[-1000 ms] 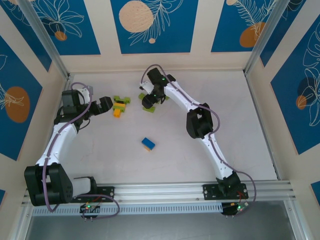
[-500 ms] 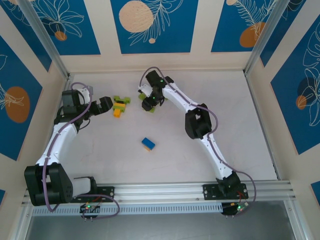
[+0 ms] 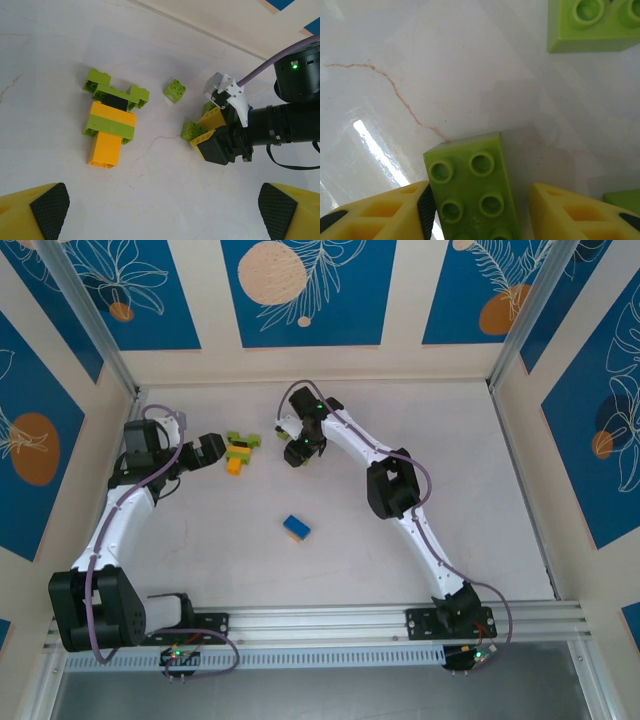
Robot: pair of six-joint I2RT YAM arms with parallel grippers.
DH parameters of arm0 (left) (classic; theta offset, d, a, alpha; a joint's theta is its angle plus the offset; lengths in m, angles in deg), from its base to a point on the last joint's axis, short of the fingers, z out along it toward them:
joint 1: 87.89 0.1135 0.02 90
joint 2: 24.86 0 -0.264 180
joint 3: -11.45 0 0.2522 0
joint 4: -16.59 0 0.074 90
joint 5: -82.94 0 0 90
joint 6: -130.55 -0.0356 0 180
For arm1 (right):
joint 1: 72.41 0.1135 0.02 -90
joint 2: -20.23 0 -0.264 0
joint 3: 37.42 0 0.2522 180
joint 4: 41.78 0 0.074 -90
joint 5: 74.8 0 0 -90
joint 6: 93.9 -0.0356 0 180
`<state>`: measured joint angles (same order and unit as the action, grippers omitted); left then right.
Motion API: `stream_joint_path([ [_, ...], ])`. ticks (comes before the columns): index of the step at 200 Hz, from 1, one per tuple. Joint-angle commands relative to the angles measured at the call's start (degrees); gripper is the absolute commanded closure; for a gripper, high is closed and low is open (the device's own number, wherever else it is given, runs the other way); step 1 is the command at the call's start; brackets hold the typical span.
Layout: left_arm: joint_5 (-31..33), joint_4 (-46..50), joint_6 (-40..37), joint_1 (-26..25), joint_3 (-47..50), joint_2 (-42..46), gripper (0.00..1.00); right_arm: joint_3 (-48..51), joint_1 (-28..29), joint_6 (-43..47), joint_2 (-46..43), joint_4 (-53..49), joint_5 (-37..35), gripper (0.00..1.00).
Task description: Assemble a carrot with lego
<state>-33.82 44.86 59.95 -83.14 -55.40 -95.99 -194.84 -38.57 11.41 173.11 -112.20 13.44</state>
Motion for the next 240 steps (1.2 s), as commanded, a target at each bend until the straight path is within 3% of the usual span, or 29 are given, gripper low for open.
stream_joint_path([
  [1, -1.43, -0.18, -0.50, -0.18, -1.59, -0.50, 0.00, -0.75, 0.32, 0.61, 1.11, -1.88, 1.51, 0.48],
  [78, -1.49, -0.33, -0.50, -0.19, -1.65, -0.72, 0.00, 0.57, -1.06, -0.54, -0.35, -1.94, 5.36, 0.49],
  [156, -1.59, -0.26, -0.50, -0.23, -1.66, -0.76, 0.00, 2.22, -1.07, -1.16, -1.84, -1.71, 6.05, 0.63],
  [208, -1.66, -0.18, -0.50, -0.19, -1.75, -0.66, 0.01, 9.41, 0.33, -5.58, -11.62, -0.98, 4.59, 0.68],
  [240, -1.81, -0.29, -0.41, -0.18, -1.67, -0.52, 0.01, 22.75, 3.36, -9.61, -23.20, 1.31, -0.17, 0.69],
])
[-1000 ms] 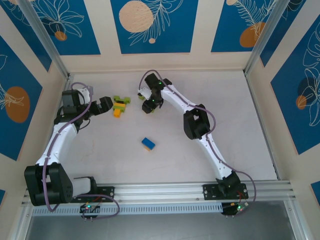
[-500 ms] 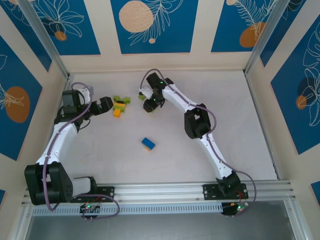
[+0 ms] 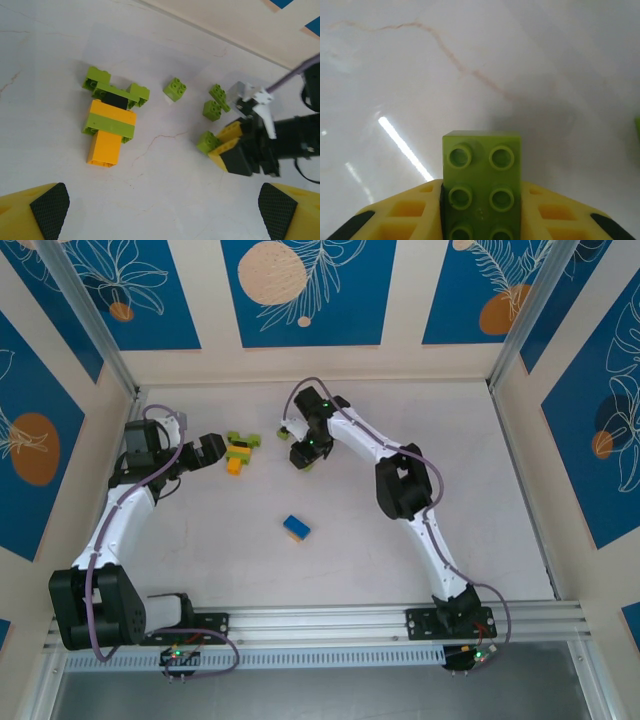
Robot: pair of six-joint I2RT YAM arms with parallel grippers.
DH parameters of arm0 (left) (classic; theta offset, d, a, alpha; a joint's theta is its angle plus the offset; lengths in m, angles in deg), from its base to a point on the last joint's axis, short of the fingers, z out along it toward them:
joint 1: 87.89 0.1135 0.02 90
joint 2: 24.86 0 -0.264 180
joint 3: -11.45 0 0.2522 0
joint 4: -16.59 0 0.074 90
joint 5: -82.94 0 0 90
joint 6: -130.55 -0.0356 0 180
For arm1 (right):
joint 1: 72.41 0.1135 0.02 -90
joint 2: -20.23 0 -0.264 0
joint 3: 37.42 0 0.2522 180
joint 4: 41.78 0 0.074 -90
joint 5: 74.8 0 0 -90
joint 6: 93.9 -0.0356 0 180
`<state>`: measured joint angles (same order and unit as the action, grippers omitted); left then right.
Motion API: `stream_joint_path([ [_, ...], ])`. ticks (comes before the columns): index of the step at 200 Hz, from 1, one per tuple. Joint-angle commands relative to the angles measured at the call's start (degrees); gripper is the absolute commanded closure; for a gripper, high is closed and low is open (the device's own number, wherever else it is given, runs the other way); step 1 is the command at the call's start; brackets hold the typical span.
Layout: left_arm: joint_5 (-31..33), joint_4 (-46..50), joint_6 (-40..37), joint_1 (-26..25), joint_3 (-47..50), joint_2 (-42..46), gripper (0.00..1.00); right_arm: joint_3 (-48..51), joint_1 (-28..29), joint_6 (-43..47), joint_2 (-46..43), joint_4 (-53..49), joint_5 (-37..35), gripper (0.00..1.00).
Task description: Assemble a carrot with lego
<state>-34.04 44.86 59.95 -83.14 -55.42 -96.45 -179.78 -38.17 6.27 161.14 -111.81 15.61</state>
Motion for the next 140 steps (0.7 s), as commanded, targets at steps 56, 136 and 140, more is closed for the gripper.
stream_joint_path([
  [56, -2.08, -0.54, -0.15, -0.18, -1.49, -0.21, 0.01, 33.55, 10.91, -15.49, -30.44, 8.34, -4.89, 0.69],
  [136, -2.22, -0.33, -0.20, -0.21, -1.63, -0.39, 0.00, 43.01, 17.97, -21.64, -34.30, 12.14, -7.15, 0.69],
  [140, -2.21, -0.27, -0.18, -0.19, -1.64, -0.39, 0.00, 43.10, 18.15, -21.69, -34.15, 12.20, -7.40, 0.70],
])
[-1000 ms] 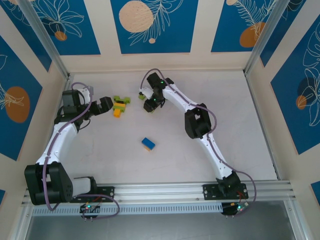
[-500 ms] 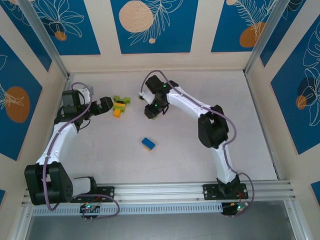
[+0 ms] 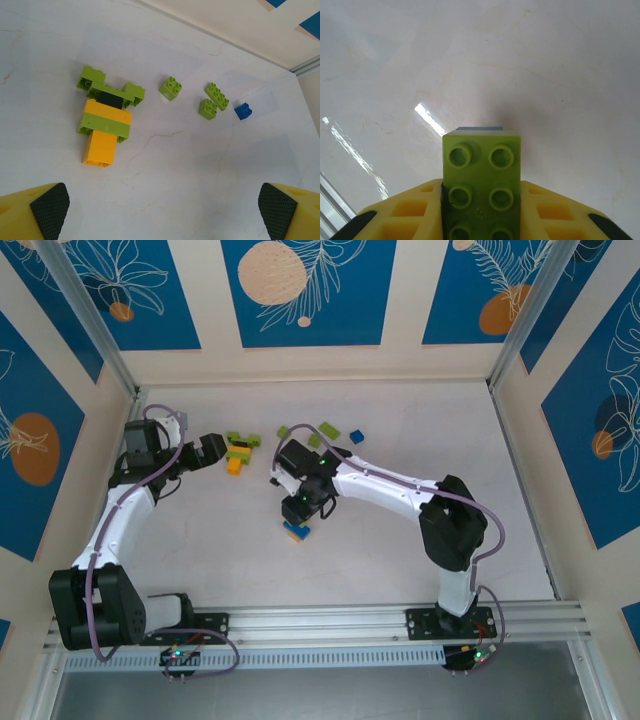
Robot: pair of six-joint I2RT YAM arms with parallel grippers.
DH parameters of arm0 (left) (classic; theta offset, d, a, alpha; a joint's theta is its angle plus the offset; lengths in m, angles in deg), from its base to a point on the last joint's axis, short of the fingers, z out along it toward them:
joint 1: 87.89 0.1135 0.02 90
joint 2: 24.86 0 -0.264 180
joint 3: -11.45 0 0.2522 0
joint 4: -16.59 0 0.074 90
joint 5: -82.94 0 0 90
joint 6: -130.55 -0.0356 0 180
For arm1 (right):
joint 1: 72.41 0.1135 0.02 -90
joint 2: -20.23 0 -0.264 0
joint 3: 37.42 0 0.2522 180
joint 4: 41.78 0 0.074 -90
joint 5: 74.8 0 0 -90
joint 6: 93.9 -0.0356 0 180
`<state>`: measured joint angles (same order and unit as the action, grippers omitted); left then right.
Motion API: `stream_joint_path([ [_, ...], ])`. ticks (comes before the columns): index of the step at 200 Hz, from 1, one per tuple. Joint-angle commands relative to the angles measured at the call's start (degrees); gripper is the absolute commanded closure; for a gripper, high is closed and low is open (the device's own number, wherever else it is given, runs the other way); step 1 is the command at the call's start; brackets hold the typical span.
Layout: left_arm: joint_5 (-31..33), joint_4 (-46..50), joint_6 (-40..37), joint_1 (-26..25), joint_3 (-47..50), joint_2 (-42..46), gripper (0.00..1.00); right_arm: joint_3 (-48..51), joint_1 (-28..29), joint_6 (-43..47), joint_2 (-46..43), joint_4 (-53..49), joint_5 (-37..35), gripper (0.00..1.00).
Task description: Assemble a carrot with lego
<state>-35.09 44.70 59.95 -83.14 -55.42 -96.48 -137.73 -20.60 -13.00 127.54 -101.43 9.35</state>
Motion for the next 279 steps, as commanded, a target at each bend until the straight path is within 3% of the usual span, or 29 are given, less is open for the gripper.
stream_joint_path([
  [1, -1.15, -0.16, -0.21, -0.18, -1.69, -0.37, 0.00, 1.08, 0.62, -2.41, -0.54, 1.84, -1.16, 0.70],
  [279, -1.35, 0.04, -0.24, -0.22, -1.82, -0.42, 0.00, 7.24, 1.70, -1.73, -4.39, 5.73, 0.02, 0.70],
])
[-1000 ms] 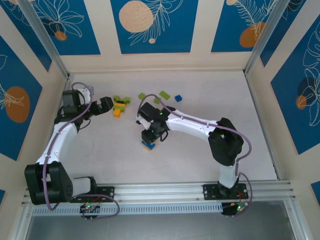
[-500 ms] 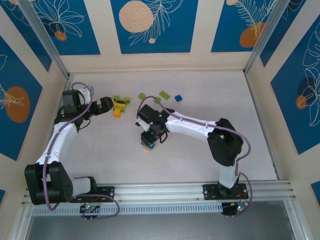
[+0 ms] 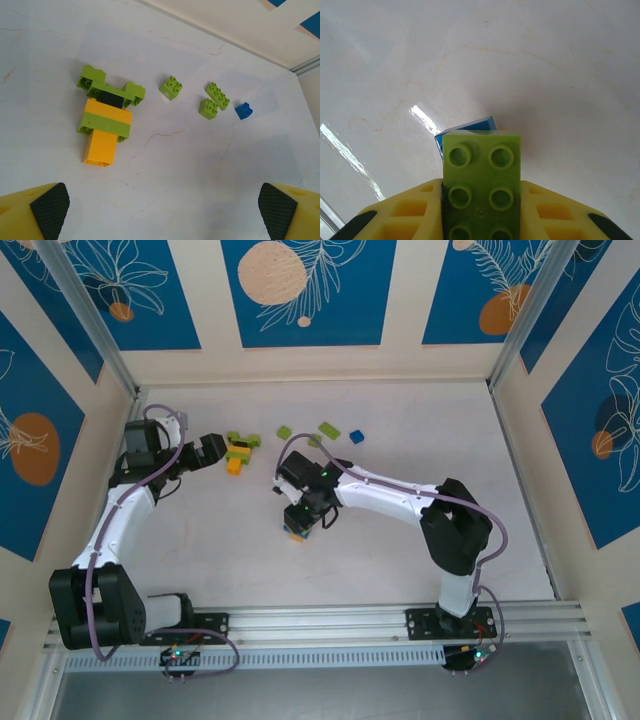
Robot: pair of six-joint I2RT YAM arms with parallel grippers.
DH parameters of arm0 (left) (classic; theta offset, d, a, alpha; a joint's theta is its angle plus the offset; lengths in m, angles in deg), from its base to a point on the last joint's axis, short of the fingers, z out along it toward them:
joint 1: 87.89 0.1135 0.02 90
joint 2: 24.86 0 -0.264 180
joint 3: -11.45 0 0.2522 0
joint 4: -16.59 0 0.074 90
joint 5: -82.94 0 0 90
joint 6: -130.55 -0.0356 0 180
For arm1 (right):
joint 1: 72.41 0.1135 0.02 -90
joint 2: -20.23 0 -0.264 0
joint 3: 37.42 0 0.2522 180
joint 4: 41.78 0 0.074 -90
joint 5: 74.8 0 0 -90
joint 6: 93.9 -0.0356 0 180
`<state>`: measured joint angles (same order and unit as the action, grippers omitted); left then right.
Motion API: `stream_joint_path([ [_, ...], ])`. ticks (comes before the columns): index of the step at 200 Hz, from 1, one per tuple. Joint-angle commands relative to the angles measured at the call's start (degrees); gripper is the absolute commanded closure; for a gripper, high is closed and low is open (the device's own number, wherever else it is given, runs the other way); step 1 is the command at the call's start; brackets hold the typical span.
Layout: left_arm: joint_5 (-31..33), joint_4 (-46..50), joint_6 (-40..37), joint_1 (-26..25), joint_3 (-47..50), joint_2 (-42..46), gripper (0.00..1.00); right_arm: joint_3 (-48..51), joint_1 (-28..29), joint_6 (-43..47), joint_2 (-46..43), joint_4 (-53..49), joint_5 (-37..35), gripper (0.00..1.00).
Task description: Assemble a carrot with lego
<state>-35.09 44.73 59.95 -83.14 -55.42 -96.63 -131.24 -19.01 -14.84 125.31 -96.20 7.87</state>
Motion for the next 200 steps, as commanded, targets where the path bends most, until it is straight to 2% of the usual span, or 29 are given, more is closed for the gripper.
stream_joint_path([
  [1, -1.34, 0.03, -0.24, -0.20, -1.78, -0.28, 0.00, 0.76, 0.07, 0.11, -2.16, 0.50, 1.56, 0.70],
  [73, -1.36, 0.03, -0.24, -0.18, -1.81, -0.40, 0.00, 2.32, 0.21, 2.30, -2.52, 0.76, 4.94, 0.70],
  [128, -1.24, 0.27, -0.41, -0.23, -1.92, -0.30, 0.00, 2.99, 0.12, 5.02, -2.09, 0.24, 4.69, 0.70],
  [200, -1.33, 0.19, -0.42, -0.18, -1.98, -0.47, 0.00, 4.21, 0.16, 4.40, -3.31, 2.47, 3.79, 0.70],
])
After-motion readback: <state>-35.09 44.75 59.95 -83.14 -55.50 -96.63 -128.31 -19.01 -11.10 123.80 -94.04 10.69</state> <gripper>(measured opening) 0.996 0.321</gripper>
